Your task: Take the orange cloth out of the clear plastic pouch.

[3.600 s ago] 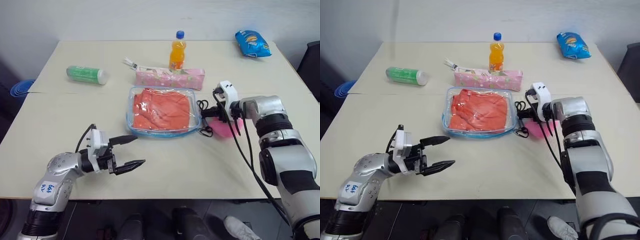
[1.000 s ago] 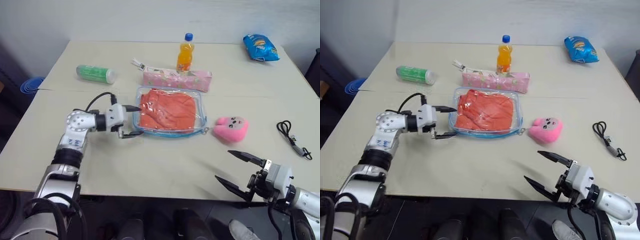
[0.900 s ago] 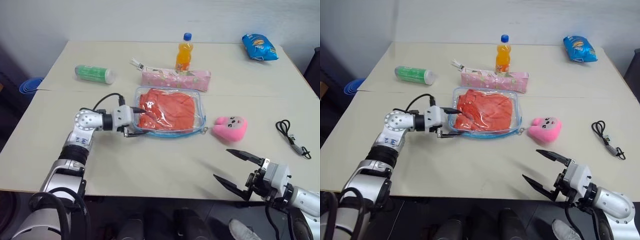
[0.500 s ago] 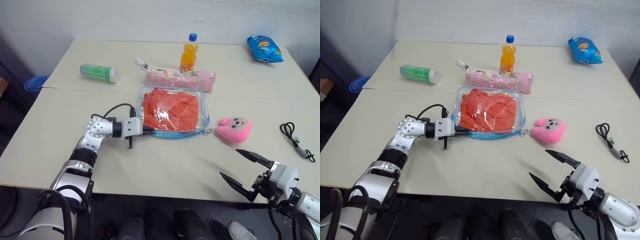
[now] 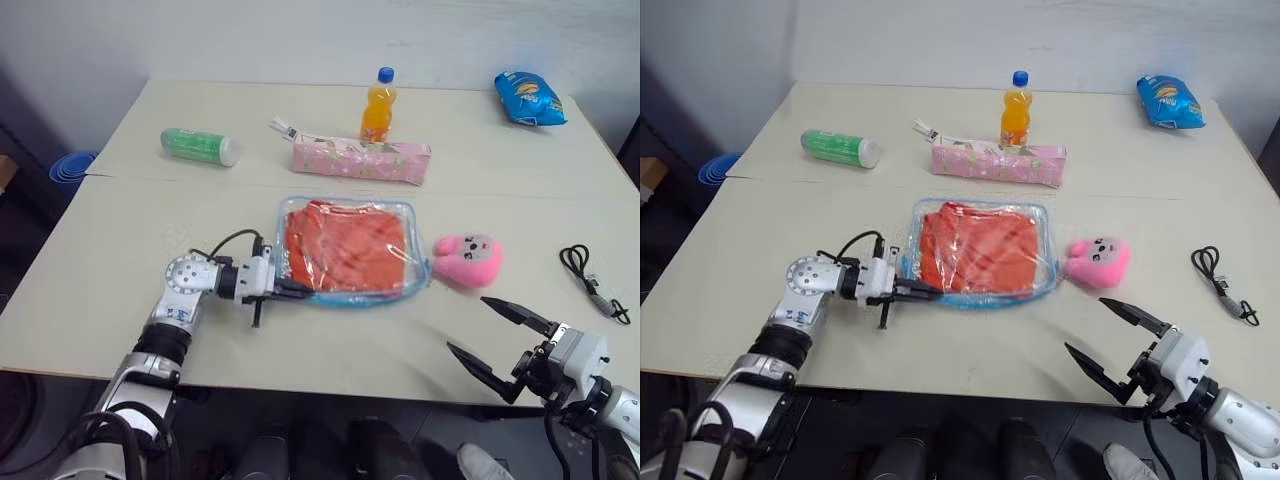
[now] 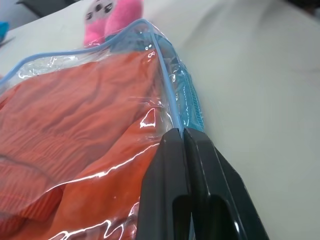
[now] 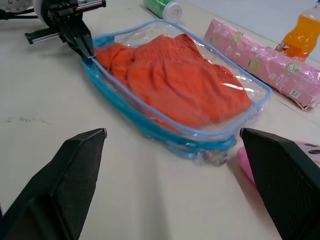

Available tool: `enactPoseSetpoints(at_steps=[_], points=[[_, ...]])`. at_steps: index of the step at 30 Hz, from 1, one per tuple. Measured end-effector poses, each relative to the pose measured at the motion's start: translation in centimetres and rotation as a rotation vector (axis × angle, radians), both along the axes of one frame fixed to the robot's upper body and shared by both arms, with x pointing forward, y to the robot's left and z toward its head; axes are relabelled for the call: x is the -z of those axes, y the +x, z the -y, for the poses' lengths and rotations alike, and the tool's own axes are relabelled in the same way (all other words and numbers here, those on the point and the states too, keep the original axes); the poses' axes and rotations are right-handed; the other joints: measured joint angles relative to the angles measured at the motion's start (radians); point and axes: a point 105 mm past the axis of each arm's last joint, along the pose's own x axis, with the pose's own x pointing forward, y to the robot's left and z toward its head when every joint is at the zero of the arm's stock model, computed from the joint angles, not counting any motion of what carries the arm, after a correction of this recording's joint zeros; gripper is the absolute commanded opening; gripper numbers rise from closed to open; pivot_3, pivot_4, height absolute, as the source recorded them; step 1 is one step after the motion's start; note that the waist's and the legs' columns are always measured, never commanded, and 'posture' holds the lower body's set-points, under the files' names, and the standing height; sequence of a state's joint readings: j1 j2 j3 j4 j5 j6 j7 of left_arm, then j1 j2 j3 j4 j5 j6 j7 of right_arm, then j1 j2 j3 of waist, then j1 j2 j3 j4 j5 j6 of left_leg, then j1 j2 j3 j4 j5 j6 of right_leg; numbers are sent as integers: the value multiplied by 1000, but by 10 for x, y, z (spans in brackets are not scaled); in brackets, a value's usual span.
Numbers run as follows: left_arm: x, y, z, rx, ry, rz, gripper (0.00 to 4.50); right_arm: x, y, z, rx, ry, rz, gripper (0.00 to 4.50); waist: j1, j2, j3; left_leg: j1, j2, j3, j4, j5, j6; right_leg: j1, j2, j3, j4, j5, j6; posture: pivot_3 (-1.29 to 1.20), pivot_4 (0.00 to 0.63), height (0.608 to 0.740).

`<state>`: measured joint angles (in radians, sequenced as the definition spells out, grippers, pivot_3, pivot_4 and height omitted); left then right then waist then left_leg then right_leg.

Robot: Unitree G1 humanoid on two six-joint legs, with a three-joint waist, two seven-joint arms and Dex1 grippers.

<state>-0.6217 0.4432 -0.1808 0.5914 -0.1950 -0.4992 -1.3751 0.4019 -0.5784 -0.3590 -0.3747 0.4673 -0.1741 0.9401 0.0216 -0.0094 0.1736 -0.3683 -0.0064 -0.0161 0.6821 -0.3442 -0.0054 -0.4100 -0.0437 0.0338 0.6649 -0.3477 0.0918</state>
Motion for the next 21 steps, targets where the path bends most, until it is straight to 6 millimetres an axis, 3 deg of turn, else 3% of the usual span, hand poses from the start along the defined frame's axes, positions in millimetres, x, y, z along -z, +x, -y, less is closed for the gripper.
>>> enactPoseSetpoints(at_steps=[7,12,19,21], points=[[7,9,21,-62,4,22,42,0,-4,1,6,5,-9,4500,6,0,0,0,-1,0,1,0,1,1,0,0,0,0,0,0,150,740],[5,12,40,-67,-36,26,42,-3,-9,17,62,-1,-30,4500,4,0,0,0,-1,0,1,-1,2,1,0,0,0,0,1,0,150,740],[7,11,45,-63,-30,26,42,-5,-9,27,80,-43,-49,4500,2,0,0,0,0,1,1,-1,2,1,1,1,0,0,1,0,150,740],[6,11,45,-70,-31,-10,487,-7,-4,30,82,-58,-40,4500,2,0,0,0,0,1,1,-1,2,1,1,1,0,0,1,0,150,740]])
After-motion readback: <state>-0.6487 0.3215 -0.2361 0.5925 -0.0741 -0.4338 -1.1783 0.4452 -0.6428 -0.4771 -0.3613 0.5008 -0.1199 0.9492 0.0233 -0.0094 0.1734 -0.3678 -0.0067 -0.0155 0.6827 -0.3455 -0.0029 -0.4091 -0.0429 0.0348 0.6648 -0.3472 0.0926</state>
